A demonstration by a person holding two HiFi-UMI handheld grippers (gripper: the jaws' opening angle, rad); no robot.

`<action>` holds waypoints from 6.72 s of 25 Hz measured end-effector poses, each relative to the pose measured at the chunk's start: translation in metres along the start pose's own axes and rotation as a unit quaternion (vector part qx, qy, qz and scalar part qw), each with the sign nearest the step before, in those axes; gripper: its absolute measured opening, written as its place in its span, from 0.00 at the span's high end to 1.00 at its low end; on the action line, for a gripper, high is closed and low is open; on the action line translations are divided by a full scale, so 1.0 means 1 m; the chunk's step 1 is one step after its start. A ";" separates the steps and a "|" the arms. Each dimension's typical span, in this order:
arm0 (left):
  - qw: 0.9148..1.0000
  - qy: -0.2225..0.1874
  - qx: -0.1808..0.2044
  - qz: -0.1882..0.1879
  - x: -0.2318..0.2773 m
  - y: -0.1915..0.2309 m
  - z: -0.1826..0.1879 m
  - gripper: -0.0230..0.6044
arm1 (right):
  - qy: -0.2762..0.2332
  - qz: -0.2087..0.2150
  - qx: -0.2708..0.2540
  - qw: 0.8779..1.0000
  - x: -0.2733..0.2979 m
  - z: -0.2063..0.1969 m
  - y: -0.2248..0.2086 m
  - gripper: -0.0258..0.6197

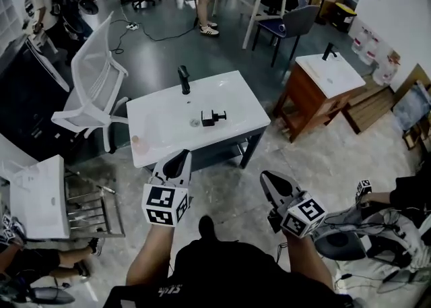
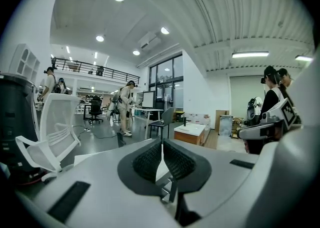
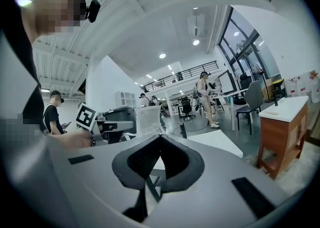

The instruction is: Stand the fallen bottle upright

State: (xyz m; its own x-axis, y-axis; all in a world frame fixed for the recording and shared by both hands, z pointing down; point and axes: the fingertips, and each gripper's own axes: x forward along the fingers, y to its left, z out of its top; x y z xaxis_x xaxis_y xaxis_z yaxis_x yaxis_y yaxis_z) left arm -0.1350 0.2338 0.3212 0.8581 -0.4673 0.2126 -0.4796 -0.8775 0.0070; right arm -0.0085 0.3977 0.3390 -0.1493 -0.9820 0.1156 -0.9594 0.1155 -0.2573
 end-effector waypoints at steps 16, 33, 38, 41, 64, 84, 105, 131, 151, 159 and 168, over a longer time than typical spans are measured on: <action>1.000 0.008 -0.019 -0.011 0.076 0.105 -0.006 0.92 | 0.036 0.004 0.009 0.999 0.133 0.001 -0.017 0.94; 0.997 0.025 -0.025 0.071 0.223 0.173 0.027 0.92 | 0.068 0.080 0.071 0.992 0.283 0.031 -0.167 0.94; 0.996 0.034 -0.026 0.083 0.297 0.178 0.049 0.92 | 0.074 0.115 0.056 0.989 0.343 0.077 -0.235 0.94; 0.993 0.044 -0.036 0.100 0.324 0.186 0.051 0.92 | 0.082 0.142 0.054 0.985 0.368 0.089 -0.260 0.94; 0.991 0.097 -0.063 0.070 0.326 0.242 -0.030 0.92 | 0.199 0.115 0.018 0.973 0.432 -0.001 -0.227 0.94; 0.956 0.172 -0.204 0.120 0.344 0.272 -0.156 0.92 | 0.365 0.164 -0.038 0.916 0.511 -0.131 -0.248 0.94; 0.947 0.204 -0.215 0.123 0.363 0.273 -0.191 0.92 | 0.451 0.152 -0.067 0.877 0.532 -0.232 -0.283 0.76; 0.944 0.197 -0.234 0.125 0.359 0.269 -0.194 0.92 | 0.581 0.192 -0.187 0.768 0.463 -0.289 -0.304 0.61; 0.946 0.173 -0.237 0.135 0.339 0.265 -0.183 0.92 | 0.593 0.168 -0.194 0.763 0.445 -0.273 -0.314 0.94; 0.945 0.177 -0.234 0.142 0.324 0.259 -0.187 0.92 | 0.504 0.188 -0.316 0.781 0.478 -0.246 -0.297 0.77; 0.942 0.181 -0.227 0.169 0.299 0.257 -0.185 0.92 | 0.474 0.232 -0.443 0.725 0.529 -0.263 -0.299 0.73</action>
State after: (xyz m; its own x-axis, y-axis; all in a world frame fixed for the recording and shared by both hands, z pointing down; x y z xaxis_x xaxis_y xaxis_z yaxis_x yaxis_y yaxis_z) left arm -0.0358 -0.1118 0.5668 0.5628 -0.5725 0.5962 -0.8139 -0.5096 0.2789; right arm 0.1361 -0.1174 0.7291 -0.1990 -0.3113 0.9293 -0.4681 0.8632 0.1889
